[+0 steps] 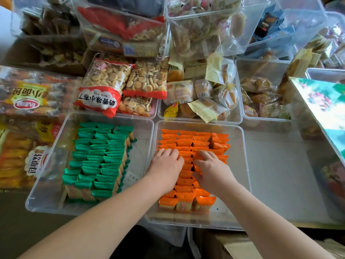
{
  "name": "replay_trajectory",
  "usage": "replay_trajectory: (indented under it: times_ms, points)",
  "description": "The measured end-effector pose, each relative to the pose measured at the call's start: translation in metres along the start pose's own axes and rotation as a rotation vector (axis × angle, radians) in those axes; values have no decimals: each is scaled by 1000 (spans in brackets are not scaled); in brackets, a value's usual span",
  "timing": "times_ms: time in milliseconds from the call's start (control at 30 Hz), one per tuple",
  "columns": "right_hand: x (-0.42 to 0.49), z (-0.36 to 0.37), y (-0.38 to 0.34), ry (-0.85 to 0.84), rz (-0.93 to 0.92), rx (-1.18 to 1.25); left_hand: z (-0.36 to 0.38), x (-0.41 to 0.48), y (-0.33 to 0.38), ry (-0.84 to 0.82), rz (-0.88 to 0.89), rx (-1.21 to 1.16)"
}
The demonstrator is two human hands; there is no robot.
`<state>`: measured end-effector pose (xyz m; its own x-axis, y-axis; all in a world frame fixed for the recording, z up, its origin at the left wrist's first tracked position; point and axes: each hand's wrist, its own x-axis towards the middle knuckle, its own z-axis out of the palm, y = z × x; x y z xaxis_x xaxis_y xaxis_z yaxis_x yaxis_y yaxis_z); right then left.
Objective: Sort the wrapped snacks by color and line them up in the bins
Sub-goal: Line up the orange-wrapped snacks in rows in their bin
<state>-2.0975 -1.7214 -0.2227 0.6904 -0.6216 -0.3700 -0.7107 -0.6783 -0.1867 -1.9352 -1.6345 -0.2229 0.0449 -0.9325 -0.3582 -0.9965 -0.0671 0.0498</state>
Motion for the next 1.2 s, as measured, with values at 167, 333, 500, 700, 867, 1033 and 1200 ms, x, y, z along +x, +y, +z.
replay_trajectory:
  times_ms: [167, 333, 500, 700, 867, 1033, 1200]
  points:
    - [15, -7, 4, 76, -9, -71, -7, 14, -8, -12, 13, -3]
    - [19, -15, -1, 32, 21, -48, 1, 2, -15, -49, 90, 25]
    - [12, -32, -22, 87, 153, 25, -5, -28, -25, 113, 145, -169]
    - [-4, -47, -84, 144, 195, 62, -8, -85, -70, 299, 111, -444]
    - [-24, -48, -156, 237, 95, 119, 3, -159, -111, 252, -100, -555]
    - [-36, -23, -222, 276, -91, 295, 43, -222, -133, 228, -290, -605]
    - [-30, 8, -261, 49, -110, 268, 52, -256, -160, 177, -340, -532]
